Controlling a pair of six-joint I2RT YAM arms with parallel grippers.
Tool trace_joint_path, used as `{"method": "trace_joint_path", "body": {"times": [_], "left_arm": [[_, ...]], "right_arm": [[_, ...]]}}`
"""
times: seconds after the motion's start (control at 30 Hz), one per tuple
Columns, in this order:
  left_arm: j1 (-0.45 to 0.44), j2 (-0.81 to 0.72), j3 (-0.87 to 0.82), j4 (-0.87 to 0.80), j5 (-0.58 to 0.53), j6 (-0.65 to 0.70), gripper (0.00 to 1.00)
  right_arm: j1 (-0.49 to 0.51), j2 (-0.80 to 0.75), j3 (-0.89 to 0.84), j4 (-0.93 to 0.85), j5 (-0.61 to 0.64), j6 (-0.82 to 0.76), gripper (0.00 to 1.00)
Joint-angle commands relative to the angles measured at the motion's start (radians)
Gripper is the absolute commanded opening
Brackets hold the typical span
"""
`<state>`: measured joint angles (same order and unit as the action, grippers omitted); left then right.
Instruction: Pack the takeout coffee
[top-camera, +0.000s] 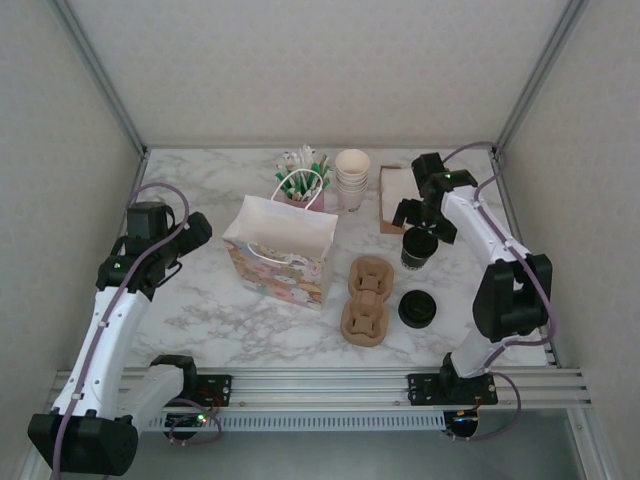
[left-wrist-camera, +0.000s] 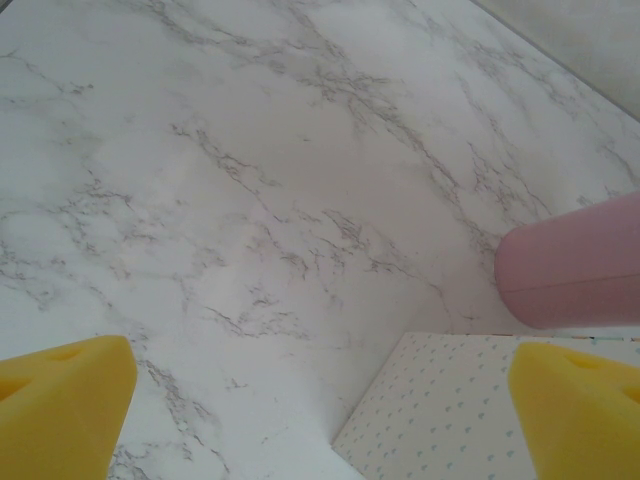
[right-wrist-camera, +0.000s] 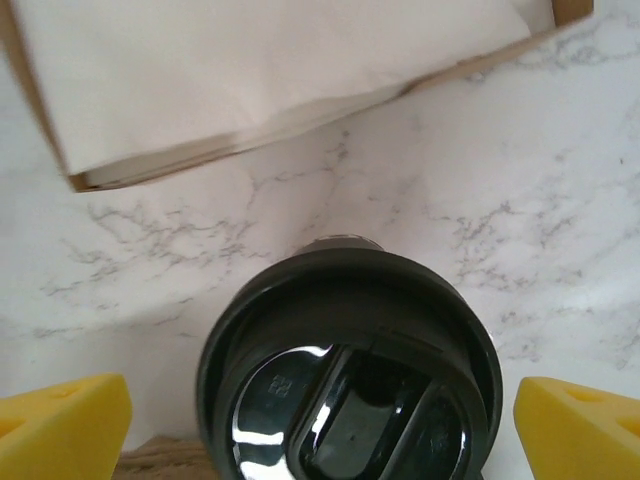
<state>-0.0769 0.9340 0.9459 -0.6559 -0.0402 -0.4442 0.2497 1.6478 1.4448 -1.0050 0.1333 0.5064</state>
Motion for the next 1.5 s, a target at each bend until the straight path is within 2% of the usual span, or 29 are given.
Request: {"method": "trace_joint_path", "body": {"times": [0.0, 0.1, 0.17, 0.2, 0.3, 0.37, 0.5, 0.57, 0.6, 0.77, 0.8, 0.83, 1.1, 1.13, 1.47], "left_arm": [[-0.003, -0.012, -0.013, -0.025, -0.022, 0.014, 0.96], [-0.004, -0.011, -0.013, -0.024, -0.014, 0.013, 0.96], [-0.004, -0.009, -0.013, -0.024, -0.008, 0.012, 0.96], [-0.004, -0.009, -0.012, -0.023, -0.006, 0.012, 0.96], [-0.004, -0.01, -0.012, -0.021, 0.0, 0.012, 0.96], [-0.003, -0.011, -0.012, -0.021, 0.003, 0.013, 0.96], [-0.004, -0.018, -0.012, -0.018, 0.022, 0.012, 0.96], [-0.004, -0.024, -0.012, -0.015, 0.029, 0.009, 0.96], [-0.004, -0.026, -0.014, -0.01, 0.033, 0.006, 0.96], [-0.003, -0.029, -0.022, 0.009, 0.072, -0.003, 0.96], [-0.004, -0.029, -0.025, 0.015, 0.082, -0.008, 0.96], [-0.004, -0.029, -0.027, 0.02, 0.093, -0.011, 0.96], [-0.004, -0.037, -0.035, 0.032, 0.112, -0.014, 0.96], [-0.004, -0.038, -0.035, 0.033, 0.114, -0.014, 0.96], [-0.004, -0.041, -0.036, 0.032, 0.115, -0.017, 0.96]], "right_arm": [[0.009, -0.09, 0.033, 0.049, -0.029, -0.159, 0.98], [0.019, -0.182, 0.0, 0.137, -0.07, -0.291, 0.9], [0.022, -0.268, -0.09, 0.259, -0.137, -0.412, 0.88], [0.023, -0.307, -0.131, 0.309, -0.172, -0.475, 0.83], [0.023, -0.399, -0.233, 0.386, -0.316, -0.796, 0.81], [0.001, -0.424, -0.261, 0.391, -0.359, -0.976, 0.81], [-0.143, -0.364, -0.215, 0.31, -0.575, -1.035, 0.82], [-0.187, -0.327, -0.214, 0.276, -0.692, -1.108, 0.82], [-0.202, -0.307, -0.215, 0.258, -0.71, -1.134, 0.83], [-0.257, -0.26, -0.244, 0.212, -0.695, -1.245, 0.85], [-0.266, -0.269, -0.261, 0.219, -0.7, -1.26, 0.93], [-0.273, -0.274, -0.277, 0.222, -0.7, -1.273, 0.94], [-0.281, -0.252, -0.317, 0.196, -0.652, -1.38, 0.93], [-0.28, -0.248, -0.32, 0.195, -0.653, -1.39, 0.96], [-0.274, -0.23, -0.334, 0.249, -0.575, -1.398, 0.99]]}}
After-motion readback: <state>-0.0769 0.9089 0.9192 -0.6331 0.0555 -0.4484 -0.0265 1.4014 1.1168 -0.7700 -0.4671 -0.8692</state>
